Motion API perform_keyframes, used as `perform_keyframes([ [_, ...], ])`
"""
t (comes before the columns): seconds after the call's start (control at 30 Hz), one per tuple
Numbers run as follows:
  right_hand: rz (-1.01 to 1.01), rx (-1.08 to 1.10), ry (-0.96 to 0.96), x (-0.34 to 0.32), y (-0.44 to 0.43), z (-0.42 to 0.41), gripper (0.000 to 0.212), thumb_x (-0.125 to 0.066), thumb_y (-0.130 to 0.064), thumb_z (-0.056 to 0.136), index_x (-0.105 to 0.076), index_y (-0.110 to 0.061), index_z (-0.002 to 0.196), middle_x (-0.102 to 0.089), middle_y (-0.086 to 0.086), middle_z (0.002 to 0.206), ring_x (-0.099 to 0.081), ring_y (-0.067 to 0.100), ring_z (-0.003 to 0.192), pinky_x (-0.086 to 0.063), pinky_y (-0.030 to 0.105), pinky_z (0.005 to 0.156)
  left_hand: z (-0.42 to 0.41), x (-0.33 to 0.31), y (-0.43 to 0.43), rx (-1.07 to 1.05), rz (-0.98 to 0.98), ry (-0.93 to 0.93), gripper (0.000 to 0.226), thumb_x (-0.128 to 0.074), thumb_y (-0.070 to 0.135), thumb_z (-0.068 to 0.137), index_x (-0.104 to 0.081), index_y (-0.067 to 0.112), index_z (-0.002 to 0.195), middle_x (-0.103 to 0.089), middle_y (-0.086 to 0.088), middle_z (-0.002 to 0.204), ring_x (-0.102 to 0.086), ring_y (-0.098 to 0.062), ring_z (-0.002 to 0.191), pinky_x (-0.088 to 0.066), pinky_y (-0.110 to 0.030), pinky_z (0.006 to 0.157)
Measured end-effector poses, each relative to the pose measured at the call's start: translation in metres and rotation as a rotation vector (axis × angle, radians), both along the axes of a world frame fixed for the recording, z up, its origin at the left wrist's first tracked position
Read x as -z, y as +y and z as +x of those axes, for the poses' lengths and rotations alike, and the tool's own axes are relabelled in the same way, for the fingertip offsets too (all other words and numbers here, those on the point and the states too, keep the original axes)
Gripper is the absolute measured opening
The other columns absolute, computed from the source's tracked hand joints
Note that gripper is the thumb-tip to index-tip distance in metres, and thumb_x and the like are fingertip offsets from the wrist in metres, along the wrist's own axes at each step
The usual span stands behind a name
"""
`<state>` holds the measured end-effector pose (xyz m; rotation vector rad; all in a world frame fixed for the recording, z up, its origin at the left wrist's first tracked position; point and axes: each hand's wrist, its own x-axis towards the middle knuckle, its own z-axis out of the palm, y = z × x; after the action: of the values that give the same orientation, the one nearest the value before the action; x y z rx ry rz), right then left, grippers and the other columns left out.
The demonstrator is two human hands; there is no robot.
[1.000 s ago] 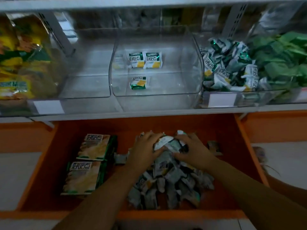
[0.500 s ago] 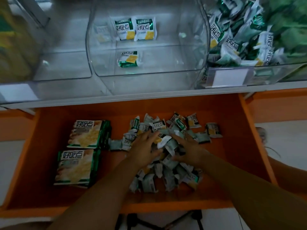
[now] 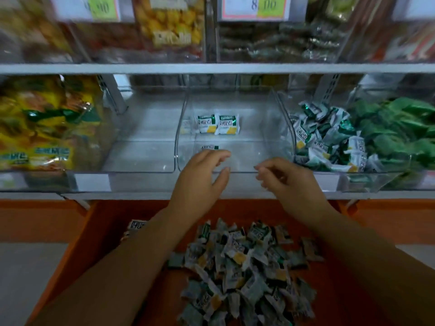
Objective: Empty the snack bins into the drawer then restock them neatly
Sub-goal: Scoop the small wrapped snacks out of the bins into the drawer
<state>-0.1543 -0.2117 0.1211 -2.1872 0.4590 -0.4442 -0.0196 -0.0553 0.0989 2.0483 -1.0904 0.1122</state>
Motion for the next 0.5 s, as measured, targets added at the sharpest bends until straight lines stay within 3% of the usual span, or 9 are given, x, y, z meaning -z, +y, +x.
perform_keyframes([
  [0.07, -0.048, -0.016, -0.009, -0.012, -0.009, 0.035, 0.013, -0.056, -0.028, 0.096, -0.063, -0.034, 0.104, -0.066, -0.007, 0.092, -0.065, 0.013, 0.086, -0.055, 0.027, 0.073, 0.026, -0.008, -0.019, -0.051, 0.013, 0.036, 0.036, -0.061, 0.021, 0.094, -0.059, 0.017, 0.129, -0.056, -0.003, 0.121, -0.057, -0.017, 0.106, -0.048, -0.029, 0.090],
  [0.17, -0.124, -0.012, 0.036, -0.001, -0.029, 0.099, 0.020, -0.056, -0.024, 0.096, -0.064, -0.028, 0.114, -0.061, -0.004, 0.108, -0.060, 0.012, 0.090, -0.044, 0.017, 0.069, 0.066, -0.001, -0.048, -0.094, 0.199, 0.190, 0.049, -0.066, 0.018, 0.091, -0.053, 0.015, 0.137, -0.048, -0.011, 0.137, -0.053, -0.023, 0.119, -0.038, -0.021, 0.094],
  [0.23, -0.123, -0.001, 0.066, 0.016, -0.042, 0.139, 0.024, -0.057, -0.019, 0.095, -0.064, -0.022, 0.118, -0.058, 0.004, 0.119, -0.059, 0.016, 0.097, -0.043, 0.020, 0.083, 0.089, 0.011, -0.064, -0.093, 0.328, 0.319, 0.056, -0.069, 0.020, 0.089, -0.049, 0.013, 0.141, -0.043, -0.014, 0.144, -0.046, -0.025, 0.128, -0.034, -0.021, 0.102],
  [0.3, -0.175, 0.008, 0.134, 0.035, -0.053, 0.175, 0.030, -0.058, -0.017, 0.095, -0.061, -0.017, 0.125, -0.055, 0.011, 0.130, -0.057, 0.025, 0.112, -0.040, 0.026, 0.099, 0.106, 0.024, -0.077, -0.124, 0.440, 0.388, 0.064, -0.070, 0.026, 0.089, -0.043, 0.013, 0.145, -0.039, -0.015, 0.149, -0.041, -0.028, 0.134, -0.034, -0.031, 0.111],
  [0.4, -0.358, 0.023, 0.234, 0.053, -0.071, 0.216, 0.043, -0.055, -0.020, 0.094, -0.052, -0.023, 0.137, -0.044, 0.009, 0.144, -0.041, 0.029, 0.129, -0.030, 0.029, 0.106, 0.122, 0.038, -0.089, -0.183, 0.588, 0.320, 0.066, -0.061, 0.034, 0.093, -0.033, 0.019, 0.151, -0.034, -0.013, 0.152, -0.033, -0.031, 0.138, -0.029, -0.035, 0.114],
  [0.5, -0.496, 0.013, 0.239, 0.063, -0.085, 0.245, 0.057, -0.056, -0.027, 0.092, -0.038, -0.029, 0.146, -0.034, 0.006, 0.148, -0.027, 0.029, 0.134, -0.024, 0.038, 0.114, 0.128, 0.046, -0.091, -0.147, 0.617, 0.350, 0.066, -0.056, 0.032, 0.097, -0.024, 0.019, 0.154, -0.022, -0.011, 0.160, -0.022, -0.026, 0.146, -0.014, -0.032, 0.119],
])
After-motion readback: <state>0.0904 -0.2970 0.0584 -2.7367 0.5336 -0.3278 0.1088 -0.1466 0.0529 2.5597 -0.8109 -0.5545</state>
